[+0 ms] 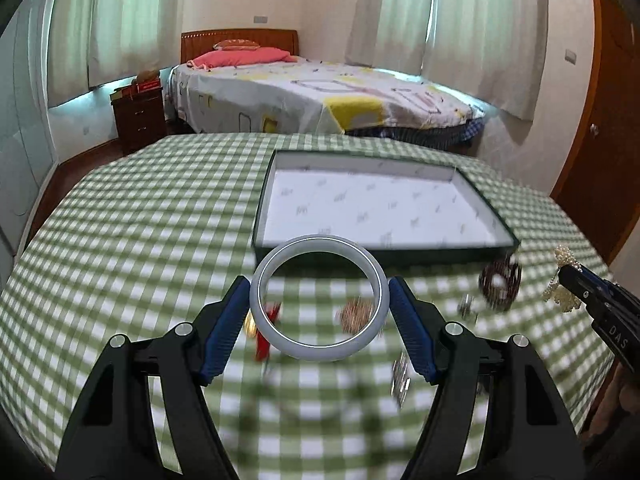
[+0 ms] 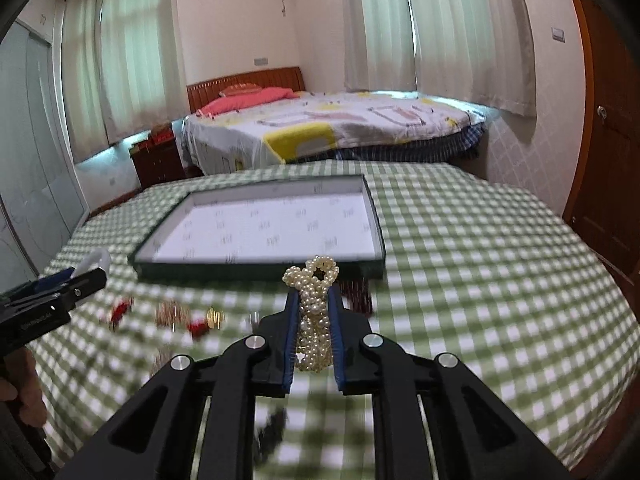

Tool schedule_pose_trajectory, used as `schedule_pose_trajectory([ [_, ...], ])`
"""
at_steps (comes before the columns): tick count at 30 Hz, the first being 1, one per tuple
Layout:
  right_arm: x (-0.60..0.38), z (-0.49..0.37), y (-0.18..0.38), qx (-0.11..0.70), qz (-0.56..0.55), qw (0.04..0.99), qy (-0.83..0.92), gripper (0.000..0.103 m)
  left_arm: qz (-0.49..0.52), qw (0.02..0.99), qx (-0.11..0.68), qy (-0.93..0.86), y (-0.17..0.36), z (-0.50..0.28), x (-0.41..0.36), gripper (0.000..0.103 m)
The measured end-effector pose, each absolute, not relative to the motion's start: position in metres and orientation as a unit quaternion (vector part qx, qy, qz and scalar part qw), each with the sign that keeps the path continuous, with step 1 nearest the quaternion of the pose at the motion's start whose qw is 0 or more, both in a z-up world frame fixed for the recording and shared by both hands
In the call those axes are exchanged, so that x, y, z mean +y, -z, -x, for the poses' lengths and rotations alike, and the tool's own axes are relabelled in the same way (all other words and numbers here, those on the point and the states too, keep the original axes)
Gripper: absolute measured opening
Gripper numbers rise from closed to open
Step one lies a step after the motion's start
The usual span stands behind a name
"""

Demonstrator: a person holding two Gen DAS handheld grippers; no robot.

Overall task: Organize jewelry
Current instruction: 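Carry the pearl necklace and white bangle into the green tray and release both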

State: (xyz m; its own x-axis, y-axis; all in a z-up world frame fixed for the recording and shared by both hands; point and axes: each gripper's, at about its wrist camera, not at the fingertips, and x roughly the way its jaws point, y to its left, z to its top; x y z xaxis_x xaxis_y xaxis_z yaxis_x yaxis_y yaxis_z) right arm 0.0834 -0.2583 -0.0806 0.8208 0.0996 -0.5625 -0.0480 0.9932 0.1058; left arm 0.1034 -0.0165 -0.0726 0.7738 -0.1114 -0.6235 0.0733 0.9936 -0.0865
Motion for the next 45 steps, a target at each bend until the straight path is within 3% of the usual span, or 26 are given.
schedule_pose_trajectory([
  [9, -0.255, -0.162, 0.046, 0.255, -0.032, 0.965, -0.049, 0.015, 0.018, 0.954, 0.293, 0.054, 0.041, -0.186, -0.04, 0.069],
  [23, -0.259, -0.25, 0.129, 0.393, -0.023, 0.918, -0.049, 0.015, 0.003, 0.911, 0.409, 0.047, 0.132, -0.274, -0.057, 0.069],
  [29, -0.26, -0.255, 0.138, 0.408, -0.021, 0.911, -0.047, 0.016, -0.011, 0.902, 0.428, 0.046, 0.146, -0.284, -0.062, 0.069],
  [34, -0.261, -0.254, 0.142, 0.414, -0.02, 0.909, -0.045, 0.022, -0.004, 0.903, 0.427, 0.048, 0.146, -0.285, -0.06, 0.072],
  [37, -0.263, -0.256, 0.143, 0.414, -0.023, 0.909, -0.046, 0.032, -0.006, 0.905, 0.422, 0.046, 0.144, -0.285, -0.06, 0.079],
  [45, -0.26, -0.24, 0.121, 0.388, -0.024, 0.92, -0.047, 0.037, 0.0, 0.917, 0.395, 0.049, 0.121, -0.27, -0.056, 0.08],
])
